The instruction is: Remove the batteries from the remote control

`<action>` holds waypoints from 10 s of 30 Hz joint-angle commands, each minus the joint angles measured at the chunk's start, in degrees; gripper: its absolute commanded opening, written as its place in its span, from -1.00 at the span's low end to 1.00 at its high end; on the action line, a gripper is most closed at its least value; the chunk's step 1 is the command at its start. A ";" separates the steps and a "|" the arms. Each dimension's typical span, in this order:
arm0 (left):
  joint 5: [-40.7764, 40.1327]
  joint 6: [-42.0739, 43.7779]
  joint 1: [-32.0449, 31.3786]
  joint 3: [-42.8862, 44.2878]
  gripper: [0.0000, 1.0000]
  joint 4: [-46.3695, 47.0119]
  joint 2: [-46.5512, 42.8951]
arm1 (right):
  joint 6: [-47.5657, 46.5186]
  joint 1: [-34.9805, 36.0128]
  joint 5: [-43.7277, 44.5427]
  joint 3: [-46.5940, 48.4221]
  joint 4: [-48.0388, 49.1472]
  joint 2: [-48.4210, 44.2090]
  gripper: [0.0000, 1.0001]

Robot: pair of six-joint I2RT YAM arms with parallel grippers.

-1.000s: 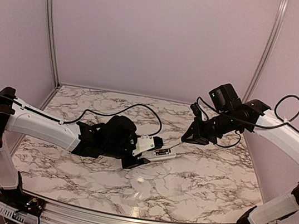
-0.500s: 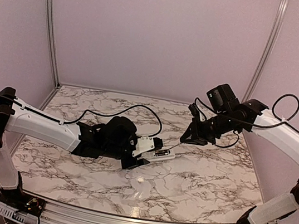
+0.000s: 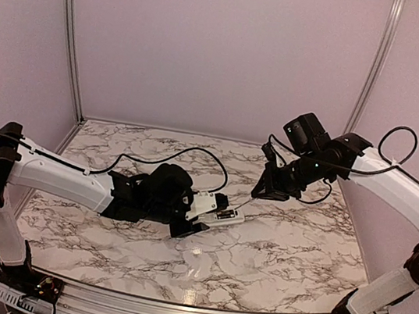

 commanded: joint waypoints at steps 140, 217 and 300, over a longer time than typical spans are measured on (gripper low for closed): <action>-5.81 -3.43 -1.40 11.40 -1.00 -9.27 7.26 | -2.46 5.09 11.50 7.58 -2.03 9.80 -1.00; -9.25 -3.73 -2.25 6.73 -1.00 -4.75 3.75 | -1.62 3.14 7.60 3.49 0.36 4.41 -1.00; -13.26 -3.21 -3.33 0.74 -1.00 3.66 -0.08 | -0.74 4.77 -1.62 1.50 3.48 6.52 -1.00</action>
